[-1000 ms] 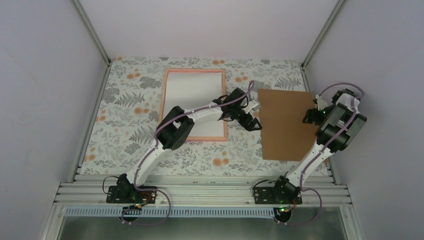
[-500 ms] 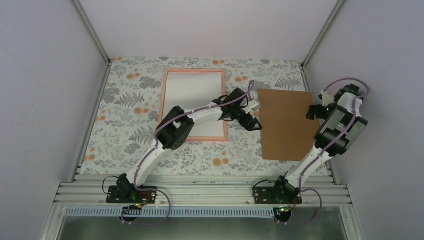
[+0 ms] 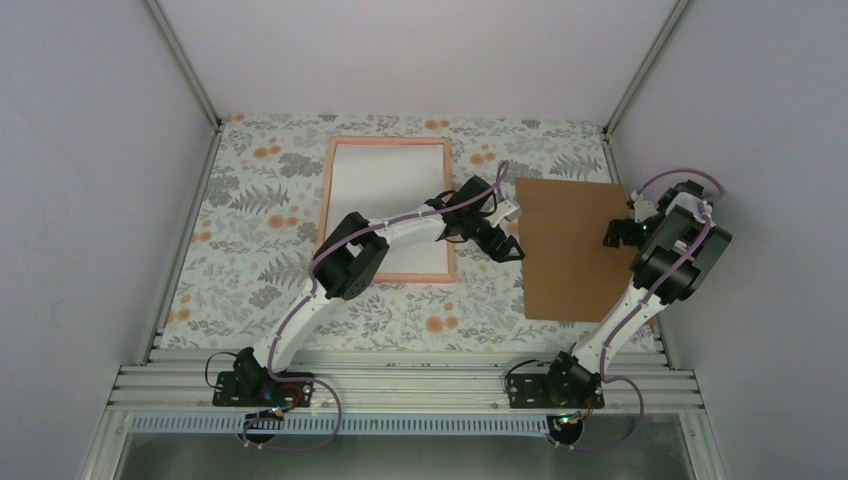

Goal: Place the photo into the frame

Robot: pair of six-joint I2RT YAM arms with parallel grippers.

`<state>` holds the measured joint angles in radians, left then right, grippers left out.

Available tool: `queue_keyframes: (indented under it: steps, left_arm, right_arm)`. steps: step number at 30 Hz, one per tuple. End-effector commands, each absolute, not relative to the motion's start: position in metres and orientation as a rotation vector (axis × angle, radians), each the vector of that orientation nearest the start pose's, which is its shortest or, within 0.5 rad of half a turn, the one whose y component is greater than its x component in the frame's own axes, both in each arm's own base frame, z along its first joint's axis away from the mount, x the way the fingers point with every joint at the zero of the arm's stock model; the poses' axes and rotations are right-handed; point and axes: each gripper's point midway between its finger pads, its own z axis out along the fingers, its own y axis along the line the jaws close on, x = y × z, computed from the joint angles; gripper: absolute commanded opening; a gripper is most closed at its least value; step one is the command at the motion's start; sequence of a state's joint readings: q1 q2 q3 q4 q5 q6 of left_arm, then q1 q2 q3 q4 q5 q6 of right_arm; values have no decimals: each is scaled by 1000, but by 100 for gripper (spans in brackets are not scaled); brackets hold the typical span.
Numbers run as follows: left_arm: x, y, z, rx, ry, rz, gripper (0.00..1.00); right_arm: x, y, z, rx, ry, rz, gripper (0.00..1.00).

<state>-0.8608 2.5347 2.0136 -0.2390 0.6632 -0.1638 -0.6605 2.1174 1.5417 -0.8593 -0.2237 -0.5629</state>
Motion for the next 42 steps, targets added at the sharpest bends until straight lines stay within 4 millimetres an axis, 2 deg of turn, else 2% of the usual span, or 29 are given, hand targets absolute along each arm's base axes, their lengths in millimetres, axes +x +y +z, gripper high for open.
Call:
queue_keyframes:
  steps: [1, 4, 6, 9, 11, 16, 21, 24, 28, 32, 37, 40, 42]
  left_arm:
    - [324, -550, 37, 1189, 2203, -1272, 99]
    - [324, -550, 35, 1187, 2207, -1275, 99]
    - [323, -550, 34, 1187, 2211, -1278, 99]
    - [323, -550, 33, 1186, 2215, -1279, 99]
    - [322, -550, 32, 1185, 2217, -1283, 99]
    - [322, -552, 30, 1180, 2218, -1301, 99]
    - [320, -552, 34, 1182, 2214, -1322, 99]
    - [322, -549, 44, 1154, 2218, -1344, 99]
    - [333, -537, 64, 1038, 2258, -1381, 99]
    - [337, -527, 81, 915, 2309, -1461, 100]
    - [351, -515, 74, 730, 2436, -1402, 100]
    - [357, -510, 63, 653, 2497, -1363, 100]
    - [358, -509, 59, 633, 2514, -1348, 99]
  right_arm:
    - [351, -234, -11, 171, 2915, 208, 100]
    - [350, -228, -14, 173, 2916, 265, 99]
    - [353, -224, -6, 173, 2902, 301, 97]
    - [360, -220, 17, 161, 2863, 341, 90]
    - [366, -218, 39, 138, 2822, 351, 83]
    - [371, -203, 79, 97, 2747, 439, 62]
    - [367, -190, 98, 88, 2711, 492, 59]
    - [363, -189, 90, 113, 2729, 498, 60]
    - [353, -196, 72, 158, 2778, 411, 64]
    - [338, -189, 44, 186, 2832, 427, 63]
    - [326, -169, 23, 264, 2848, 563, 62]
    - [323, -171, 19, 284, 2855, 534, 67]
    - [325, -176, 25, 271, 2848, 485, 69]
